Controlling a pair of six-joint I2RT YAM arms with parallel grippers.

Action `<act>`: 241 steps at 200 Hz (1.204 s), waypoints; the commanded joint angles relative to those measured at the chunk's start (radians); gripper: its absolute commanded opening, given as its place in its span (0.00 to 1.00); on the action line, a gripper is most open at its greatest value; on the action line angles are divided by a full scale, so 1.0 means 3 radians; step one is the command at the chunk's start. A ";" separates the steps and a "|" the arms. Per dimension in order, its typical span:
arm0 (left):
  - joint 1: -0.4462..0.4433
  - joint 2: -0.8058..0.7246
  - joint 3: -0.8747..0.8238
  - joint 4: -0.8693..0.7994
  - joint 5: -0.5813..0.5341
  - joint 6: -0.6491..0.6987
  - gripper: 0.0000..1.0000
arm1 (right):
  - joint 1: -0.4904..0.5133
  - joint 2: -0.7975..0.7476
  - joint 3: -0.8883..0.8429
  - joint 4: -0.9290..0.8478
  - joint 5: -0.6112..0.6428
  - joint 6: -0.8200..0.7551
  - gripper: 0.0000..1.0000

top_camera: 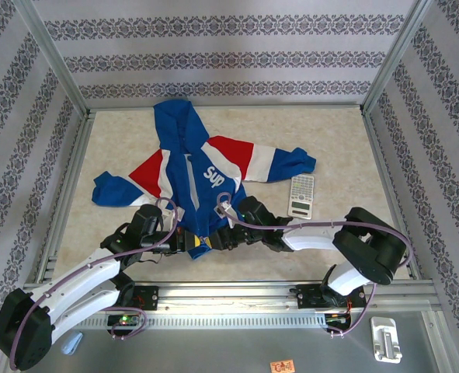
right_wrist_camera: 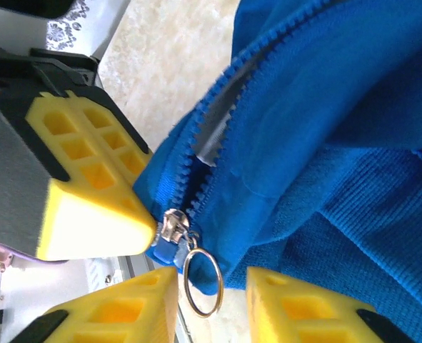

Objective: Zip up the jacket

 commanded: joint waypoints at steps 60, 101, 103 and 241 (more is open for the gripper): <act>0.0025 -0.0085 0.0110 -0.0075 0.0021 0.0087 0.00 | 0.0068 -0.0098 0.0186 -0.0229 0.0106 -0.0120 0.07; 0.0026 -0.0091 0.0110 -0.0106 0.0016 0.0101 0.00 | 0.0068 -0.0196 0.0225 -0.0404 0.0172 -0.0219 0.08; 0.0026 -0.0091 0.0110 -0.0106 0.0014 0.0100 0.00 | 0.0068 -0.0197 0.0227 -0.0408 0.0171 -0.0222 0.09; 0.0026 -0.0143 0.0133 -0.0430 0.0102 0.0183 0.00 | 0.0206 -0.0152 0.0809 -0.1621 0.0701 -0.0800 0.00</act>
